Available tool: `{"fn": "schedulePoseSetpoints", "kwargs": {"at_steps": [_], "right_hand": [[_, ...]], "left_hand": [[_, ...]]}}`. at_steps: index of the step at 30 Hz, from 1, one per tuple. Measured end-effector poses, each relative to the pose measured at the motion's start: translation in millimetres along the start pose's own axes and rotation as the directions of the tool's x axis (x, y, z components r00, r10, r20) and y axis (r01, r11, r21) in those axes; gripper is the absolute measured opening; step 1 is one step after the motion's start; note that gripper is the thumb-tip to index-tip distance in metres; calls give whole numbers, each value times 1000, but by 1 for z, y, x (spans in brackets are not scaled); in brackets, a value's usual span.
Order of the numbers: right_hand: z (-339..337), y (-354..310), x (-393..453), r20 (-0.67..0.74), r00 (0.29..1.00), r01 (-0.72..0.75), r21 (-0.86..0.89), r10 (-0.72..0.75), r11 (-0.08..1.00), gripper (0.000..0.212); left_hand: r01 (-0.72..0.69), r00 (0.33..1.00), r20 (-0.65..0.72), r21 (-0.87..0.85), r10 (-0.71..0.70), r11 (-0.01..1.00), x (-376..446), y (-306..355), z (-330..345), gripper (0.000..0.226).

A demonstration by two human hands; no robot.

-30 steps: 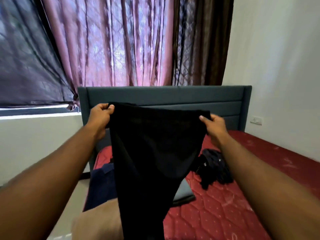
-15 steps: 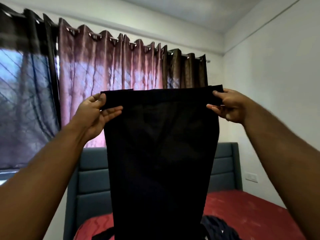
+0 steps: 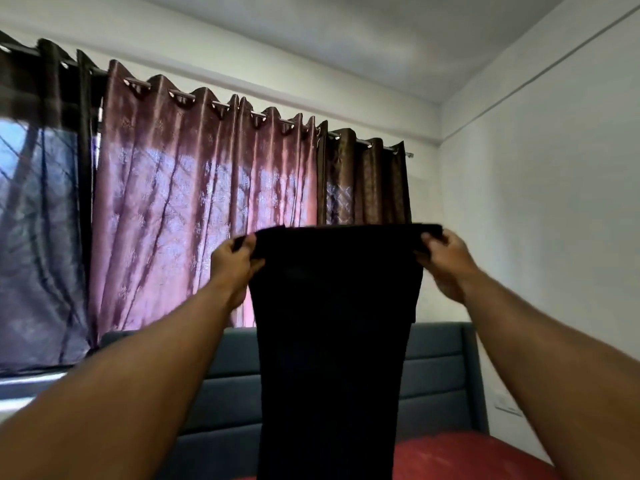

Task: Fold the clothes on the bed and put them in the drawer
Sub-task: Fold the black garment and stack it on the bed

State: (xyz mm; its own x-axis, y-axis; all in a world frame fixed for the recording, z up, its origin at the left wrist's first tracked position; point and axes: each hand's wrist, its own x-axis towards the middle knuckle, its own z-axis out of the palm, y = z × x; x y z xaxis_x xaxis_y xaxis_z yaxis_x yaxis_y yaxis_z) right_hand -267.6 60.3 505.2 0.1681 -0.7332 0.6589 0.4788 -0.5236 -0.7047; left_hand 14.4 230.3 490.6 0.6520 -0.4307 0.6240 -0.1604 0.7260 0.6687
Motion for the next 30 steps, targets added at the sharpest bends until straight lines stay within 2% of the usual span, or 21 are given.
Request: {"fn": "schedulePoseSetpoints", "kwargs": {"at_steps": [2, 4, 8, 10, 12, 14, 16, 17, 19, 22, 23, 24, 25, 26, 27, 28, 29, 30], "right_hand": [[-2, -39, 5, 60, 992, 99, 137, -108, 986, 12], [-9, -63, 4, 98, 982, 147, 160, -164, 976, 12], [-27, -78, -22, 43, 985, 158, 162, -167, 974, 11], [-32, -76, -52, -29, 994, 108, 177, -105, 978, 19], [-40, -66, -90, -65, 998, 3, 92, 3, 996, 33], [-55, -39, -140, -16, 986, -166, 5, 166, 986, 47], [-78, 13, -197, 61, 939, -333, -86, 338, 939, 56], [-89, 40, -230, 66, 900, -421, -125, 431, 898, 58], [-113, 105, -309, -27, 825, -550, -269, 565, 791, 55], [-157, 194, -423, -209, 686, -698, -460, 697, 549, 33], [-168, 216, -459, -206, 590, -732, -544, 780, 410, 31], [-172, 232, -484, -158, 424, -710, -670, 892, 219, 29], [-173, 243, -513, -101, 180, -587, -809, 979, 24, 27], [-172, 254, -531, -68, -33, -386, -919, 997, -75, 25], [-162, 260, -544, -49, -163, -200, -976, 985, -82, 25], [-157, 267, -555, -46, -207, -69, -996, 977, -61, 27], [-151, 275, -558, -25, -188, -13, -1000, 982, -28, 27], [-148, 285, -560, 8, -129, 0, -1000, 992, 9, 29]], "left_hand": [[-95, 994, 41, -120, 100, 988, 19, 29, 17, 24], [-147, 985, 68, -155, 159, 977, 24, 46, 24, 27], [-155, 979, 108, -173, 175, 973, -4, 49, 22, 27], [-84, 987, 119, -173, 106, 981, -39, 44, 8, 23], [21, 991, 135, -202, 6, 979, -83, 23, -12, 18], [146, 980, 163, -187, -116, 971, -138, -11, -34, 16], [282, 954, 149, -167, -258, 945, -200, -64, -67, 12], [370, 926, 133, -145, -352, 918, -235, -92, -85, 12], [556, 828, 96, -29, -552, 830, -320, -149, -130, 15], [757, 638, 22, 162, -770, 633, -450, -208, -197, 9], [786, 578, 10, 263, -816, 560, -491, -218, -217, 7], [785, 520, 8, 391, -854, 481, -519, -225, -236, 13], [769, 447, 10, 507, -895, 390, -550, -232, -257, 13], [738, 387, 0, 599, -922, 310, -570, -235, -270, 7], [702, 357, -19, 665, -934, 255, -582, -237, -281, 8], [694, 343, -39, 684, -939, 225, -594, -240, -287, 14], [698, 368, -72, 680, -927, 225, -595, -243, -290, 15], [703, 401, -90, 668, -912, 243, -596, -245, -287, 10]]}}
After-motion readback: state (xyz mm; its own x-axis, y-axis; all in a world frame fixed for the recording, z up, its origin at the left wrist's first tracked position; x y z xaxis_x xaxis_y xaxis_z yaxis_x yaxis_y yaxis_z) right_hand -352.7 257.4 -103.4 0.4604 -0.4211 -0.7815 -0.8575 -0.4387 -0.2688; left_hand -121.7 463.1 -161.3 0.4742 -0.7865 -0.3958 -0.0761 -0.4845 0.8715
